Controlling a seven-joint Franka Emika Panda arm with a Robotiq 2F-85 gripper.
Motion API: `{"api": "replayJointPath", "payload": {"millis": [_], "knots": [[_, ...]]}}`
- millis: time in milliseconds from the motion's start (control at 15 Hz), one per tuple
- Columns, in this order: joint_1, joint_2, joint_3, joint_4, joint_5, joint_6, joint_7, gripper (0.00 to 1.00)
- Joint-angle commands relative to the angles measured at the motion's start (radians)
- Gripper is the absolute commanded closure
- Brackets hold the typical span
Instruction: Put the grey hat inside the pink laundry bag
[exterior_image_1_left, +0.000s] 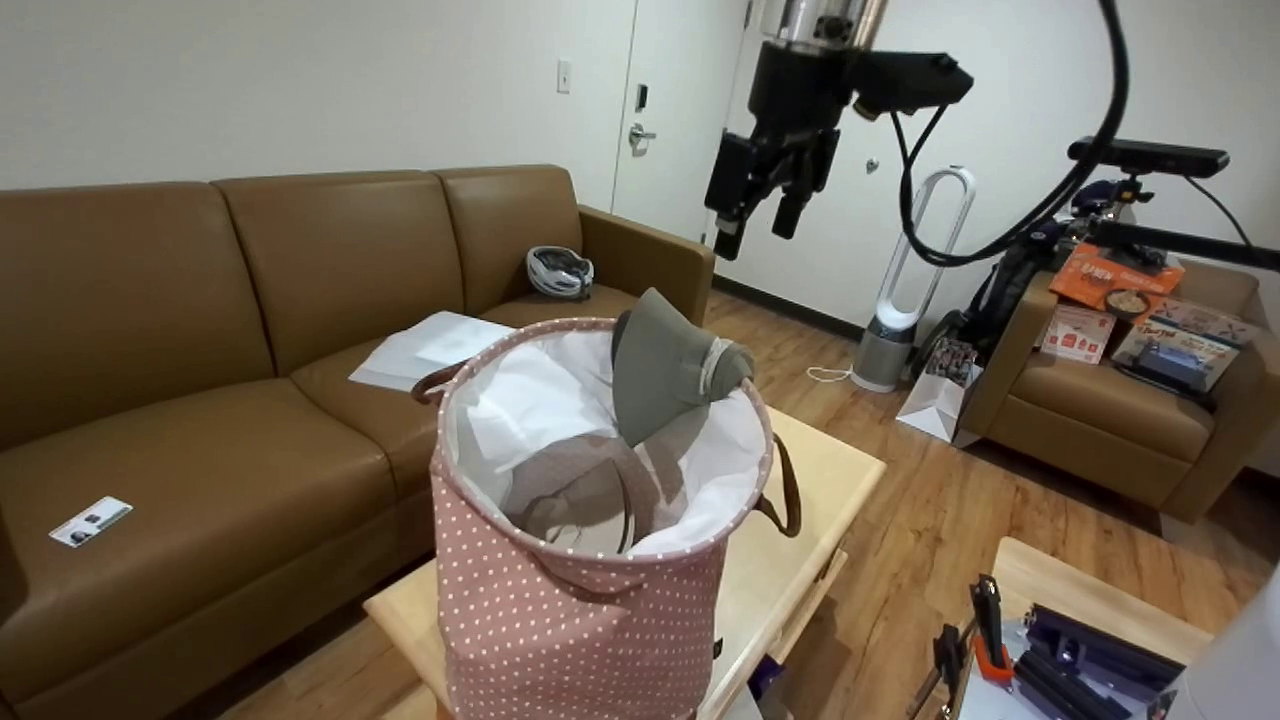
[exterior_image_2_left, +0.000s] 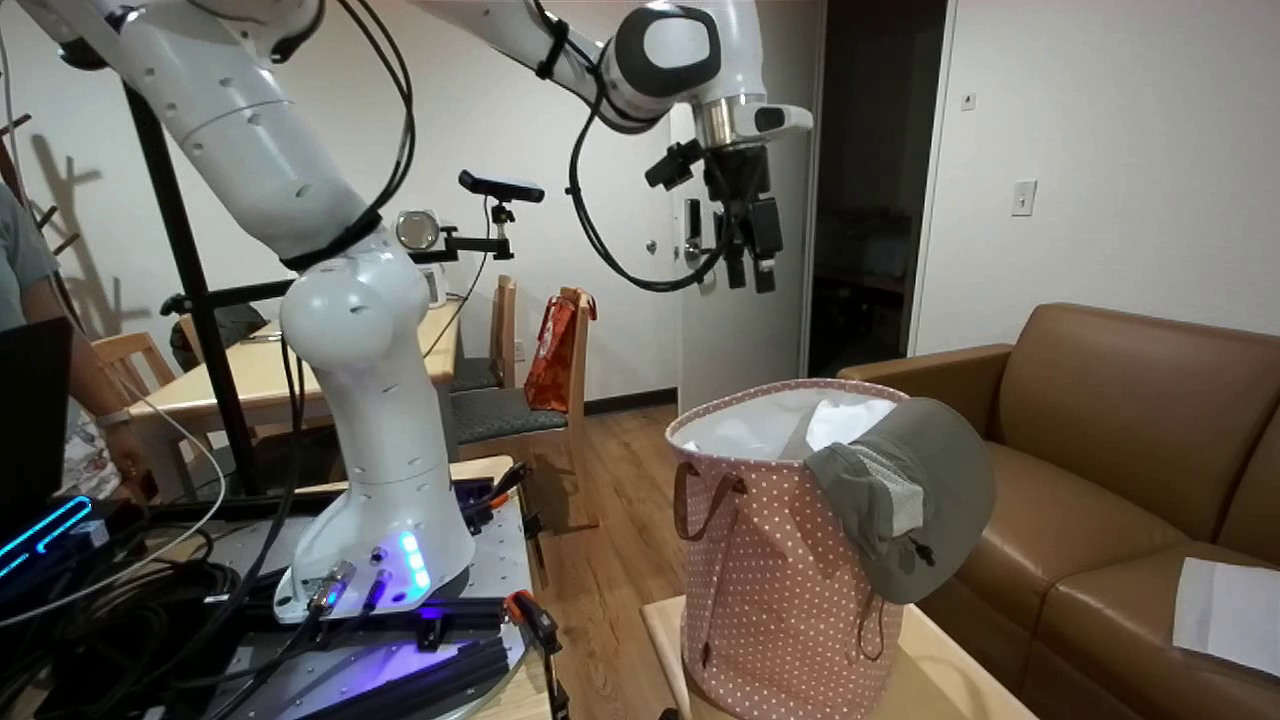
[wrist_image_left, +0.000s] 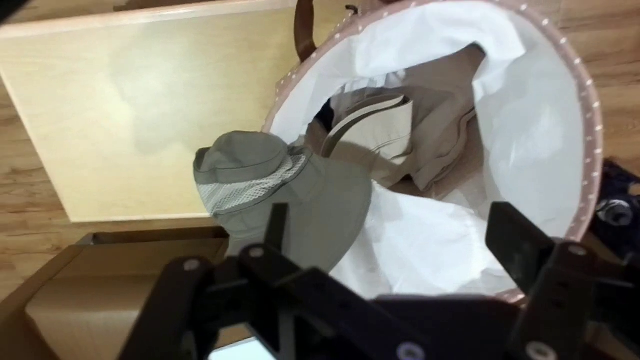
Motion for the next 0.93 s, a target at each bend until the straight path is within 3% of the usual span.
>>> {"api": "replayJointPath", "payload": {"millis": [0,200,400,467,533,733,867], "knots": [[-0.061,0.16,0.027,0.068,-0.108,0.06,0.193,0.0],[-0.065,0.257,0.024,0.091,-0.153,0.078,0.382,0.0],[-0.037,0.319,0.014,0.098,-0.093,0.081,0.546,0.0],[-0.015,0.314,-0.001,0.089,0.003,0.079,0.488,0.0],[-0.023,0.296,-0.006,0.078,-0.081,0.071,0.475,0.0],[-0.008,0.314,-0.006,0.083,-0.02,0.071,0.475,0.0],[-0.004,0.333,0.019,0.088,-0.087,0.103,0.709,0.0]]}}
